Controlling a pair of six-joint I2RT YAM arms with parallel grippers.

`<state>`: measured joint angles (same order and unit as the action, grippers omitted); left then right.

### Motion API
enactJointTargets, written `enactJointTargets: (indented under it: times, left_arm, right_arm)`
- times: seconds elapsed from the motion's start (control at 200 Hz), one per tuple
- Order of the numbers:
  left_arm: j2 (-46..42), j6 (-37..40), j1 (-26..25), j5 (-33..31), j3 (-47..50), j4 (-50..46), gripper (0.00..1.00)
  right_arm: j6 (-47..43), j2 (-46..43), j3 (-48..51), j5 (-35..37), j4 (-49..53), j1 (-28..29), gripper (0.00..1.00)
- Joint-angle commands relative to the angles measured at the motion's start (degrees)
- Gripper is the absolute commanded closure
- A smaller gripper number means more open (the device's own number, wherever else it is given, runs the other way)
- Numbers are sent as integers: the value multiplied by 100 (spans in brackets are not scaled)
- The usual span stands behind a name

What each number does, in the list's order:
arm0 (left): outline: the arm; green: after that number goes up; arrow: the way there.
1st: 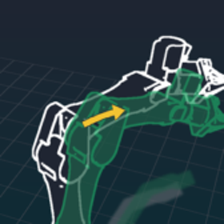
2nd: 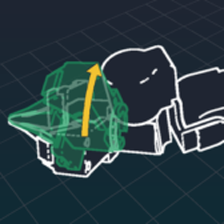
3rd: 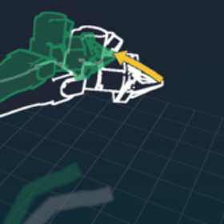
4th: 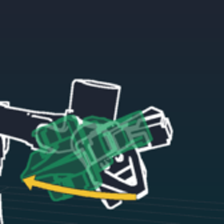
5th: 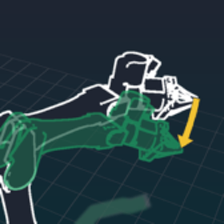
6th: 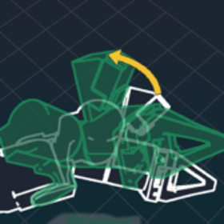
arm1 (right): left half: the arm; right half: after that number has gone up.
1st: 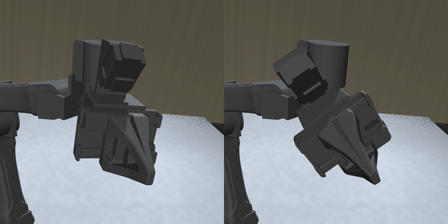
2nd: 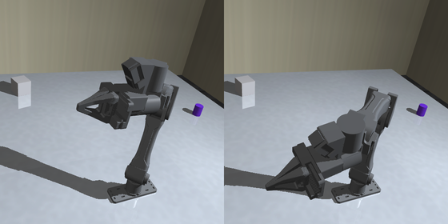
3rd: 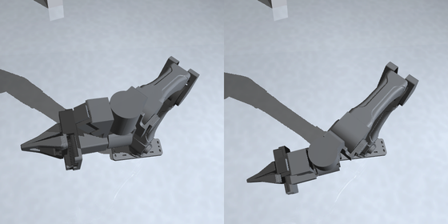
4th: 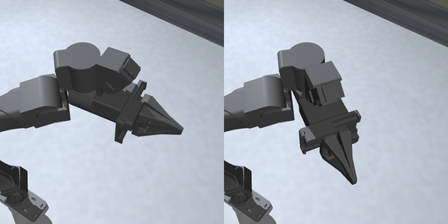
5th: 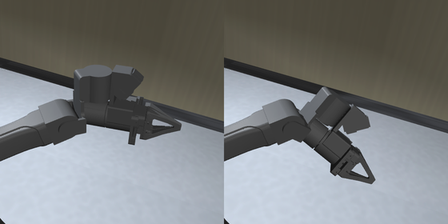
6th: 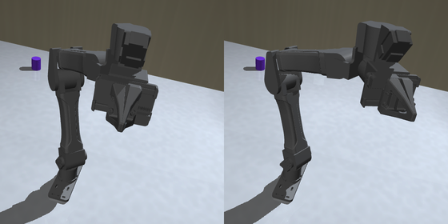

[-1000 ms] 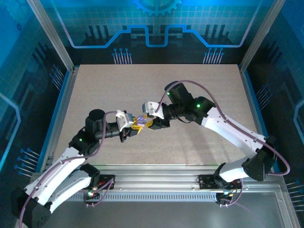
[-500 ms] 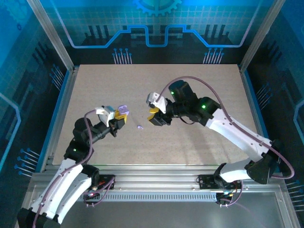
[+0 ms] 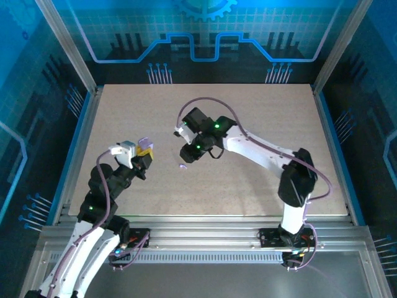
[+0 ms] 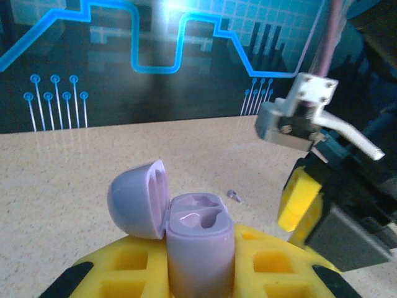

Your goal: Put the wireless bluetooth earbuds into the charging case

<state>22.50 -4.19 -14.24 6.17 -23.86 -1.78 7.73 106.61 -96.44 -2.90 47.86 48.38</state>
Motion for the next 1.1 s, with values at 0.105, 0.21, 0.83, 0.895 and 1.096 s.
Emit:
enactJointTargets:
  times: [0.105, 0.21, 0.83, 0.895, 1.096]
  left_arm:
    - [-185, 86, 48, -267, -161, -400, 80]
    - [-185, 93, 45, -282, -168, -428, 80]
    - [-194, 229, 52, -363, -262, -572, 80]
    - [-194, 234, 48, -363, -269, -587, 80]
    - [-194, 243, 52, -363, -270, -586, 80]
  right_arm:
    - [504, 911, -757, 193, 545, 119, 61]
    - [511, 1317, -1100, 214, 660, 154, 61]
    - [-244, 2779, -2329, 690, 1197, 318, 61]
    - [-272, 2876, -2402, 699, 1224, 320, 61]
    - [-289, 3104, -2586, 711, 1261, 347, 61]
